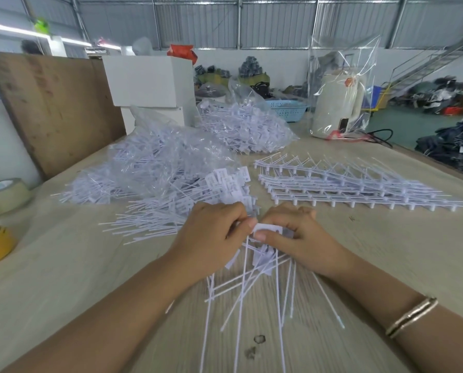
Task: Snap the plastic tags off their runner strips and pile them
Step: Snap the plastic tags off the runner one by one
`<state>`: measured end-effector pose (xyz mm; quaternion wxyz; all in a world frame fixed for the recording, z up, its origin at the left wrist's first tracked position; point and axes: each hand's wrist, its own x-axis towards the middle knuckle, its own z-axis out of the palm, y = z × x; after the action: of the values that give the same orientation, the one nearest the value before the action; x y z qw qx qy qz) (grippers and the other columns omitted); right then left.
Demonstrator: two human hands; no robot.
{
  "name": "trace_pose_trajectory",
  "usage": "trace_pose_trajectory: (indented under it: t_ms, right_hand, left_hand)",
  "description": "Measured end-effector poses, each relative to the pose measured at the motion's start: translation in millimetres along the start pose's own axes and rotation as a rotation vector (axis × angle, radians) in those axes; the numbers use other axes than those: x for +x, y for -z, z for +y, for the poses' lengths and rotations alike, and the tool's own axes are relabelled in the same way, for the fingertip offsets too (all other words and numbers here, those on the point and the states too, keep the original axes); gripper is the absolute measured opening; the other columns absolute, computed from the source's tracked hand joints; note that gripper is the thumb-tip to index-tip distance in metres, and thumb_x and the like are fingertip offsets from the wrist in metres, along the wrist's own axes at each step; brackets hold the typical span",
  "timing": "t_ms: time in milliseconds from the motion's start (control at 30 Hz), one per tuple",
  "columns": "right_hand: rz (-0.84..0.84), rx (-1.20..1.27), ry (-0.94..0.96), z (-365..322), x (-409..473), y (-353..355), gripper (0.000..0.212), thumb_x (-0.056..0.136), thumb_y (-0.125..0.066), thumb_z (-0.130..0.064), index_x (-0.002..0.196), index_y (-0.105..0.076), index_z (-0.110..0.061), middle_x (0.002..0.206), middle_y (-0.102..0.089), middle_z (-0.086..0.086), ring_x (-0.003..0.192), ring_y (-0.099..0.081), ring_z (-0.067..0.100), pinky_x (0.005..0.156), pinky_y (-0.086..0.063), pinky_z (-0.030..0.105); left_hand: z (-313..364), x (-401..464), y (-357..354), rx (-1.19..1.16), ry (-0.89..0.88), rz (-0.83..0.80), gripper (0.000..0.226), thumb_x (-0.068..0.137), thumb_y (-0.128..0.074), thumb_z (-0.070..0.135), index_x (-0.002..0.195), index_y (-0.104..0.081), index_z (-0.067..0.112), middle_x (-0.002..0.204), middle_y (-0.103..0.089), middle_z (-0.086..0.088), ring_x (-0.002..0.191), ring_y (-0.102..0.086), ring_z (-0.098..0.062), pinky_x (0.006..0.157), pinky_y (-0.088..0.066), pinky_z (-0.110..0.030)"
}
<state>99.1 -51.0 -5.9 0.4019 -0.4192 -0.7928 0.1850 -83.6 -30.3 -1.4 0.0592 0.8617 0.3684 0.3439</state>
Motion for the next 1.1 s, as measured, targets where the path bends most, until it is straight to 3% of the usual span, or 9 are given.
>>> trace_pose_trajectory:
  t_ms: [133,267,400,567,633,733,833,900,1100]
  right_hand:
    - [0.118,-0.074,0.083,-0.8,1.1,-1.7,0.007,0.083,-0.065,-0.039,0.08,-0.07,-0.033,0.072,-0.065,-0.012,0.079,-0.055,0.009,0.082,-0.034,0.058]
    - [0.307,0.036,0.059,-0.5,-1.2,-0.8,0.011,0.084,-0.064,-0.037,0.079,-0.073,-0.034,0.073,-0.068,-0.014,0.078,-0.058,0.004,0.088,-0.036,0.051]
    - [0.345,0.275,-0.123,3.1,-1.8,9.2,0.018,0.085,-0.062,-0.029,0.07,-0.071,-0.034,0.074,-0.066,-0.011,0.077,-0.061,0.004,0.077,-0.043,0.017]
    - [0.196,-0.188,-0.36,25.7,7.0,16.0,0.028,0.09,-0.058,-0.031,0.063,-0.061,-0.027,0.081,-0.057,-0.007,0.09,-0.055,0.016,0.098,-0.029,0.044]
    - [0.185,-0.34,-0.402,30.2,7.0,18.0,0.022,0.091,-0.056,-0.037,0.07,-0.058,-0.032,0.082,-0.052,-0.014,0.095,-0.051,0.014,0.092,-0.024,0.041]
    - [0.178,-0.487,-0.378,27.8,4.2,15.2,0.019,0.092,-0.051,-0.042,0.107,-0.062,-0.037,0.098,-0.051,-0.018,0.105,-0.046,0.009,0.083,-0.017,0.031]
    - [0.264,-0.279,-0.189,14.8,2.8,9.5,0.018,0.09,-0.046,-0.05,0.095,-0.062,-0.043,0.095,-0.054,-0.025,0.103,-0.045,0.0,0.083,-0.019,0.029]
    - [0.177,-0.129,-0.116,7.1,0.6,1.6,0.025,0.083,-0.041,-0.059,0.084,-0.06,-0.043,0.09,-0.057,-0.023,0.1,-0.047,0.002,0.089,-0.024,0.033]
    - [0.112,-0.018,-0.111,8.4,0.4,0.7,0.024,0.08,-0.062,-0.054,0.073,-0.056,-0.032,0.073,-0.054,-0.018,0.081,-0.052,0.008,0.093,-0.034,0.056]
  left_hand:
    - [2.8,2.1,-0.7,-0.286,0.173,-0.011,0.032,0.094,-0.051,0.029,0.063,-0.043,0.025,0.046,-0.041,0.012,0.045,-0.036,-0.004,0.047,-0.028,-0.017]
    - [4.4,6.7,0.5,-0.495,0.351,0.103,0.036,0.096,-0.045,0.033,0.068,-0.043,0.011,0.06,-0.043,0.004,0.05,-0.039,-0.002,0.048,-0.032,-0.009]
    - [-5.5,4.0,9.3,-0.444,0.292,0.157,0.035,0.095,-0.044,0.032,0.066,-0.041,0.013,0.055,-0.039,0.012,0.053,-0.038,-0.004,0.053,-0.032,-0.015]
    - [-8.8,1.9,7.1,-0.184,0.147,0.035,0.024,0.094,-0.045,0.007,0.074,-0.047,0.02,0.063,-0.046,0.006,0.059,-0.039,-0.006,0.056,-0.029,-0.024]
    - [-9.8,1.6,5.7,-0.147,0.132,0.012,0.016,0.089,-0.045,0.0,0.082,-0.05,0.013,0.071,-0.048,0.003,0.064,-0.04,-0.007,0.058,-0.03,-0.024]
    - [-9.0,0.1,3.5,-0.168,0.14,-0.007,0.021,0.087,-0.043,-0.001,0.095,-0.047,0.017,0.083,-0.05,0.007,0.069,-0.045,-0.006,0.056,-0.033,-0.014]
    - [-4.8,-1.7,-0.2,-0.215,0.094,-0.093,0.038,0.088,-0.044,-0.001,0.108,-0.037,0.031,0.098,-0.046,0.019,0.083,-0.048,0.002,0.062,-0.036,-0.009]
    - [-2.9,-3.2,-4.4,-0.213,0.054,-0.148,0.042,0.087,-0.045,0.0,0.114,-0.035,0.032,0.102,-0.047,0.015,0.084,-0.049,0.0,0.064,-0.039,-0.013]
    - [-2.0,-3.7,-4.5,-0.266,0.027,-0.053,0.04,0.088,-0.053,0.006,0.113,-0.034,0.031,0.109,-0.044,0.005,0.096,-0.049,0.0,0.069,-0.043,-0.014]
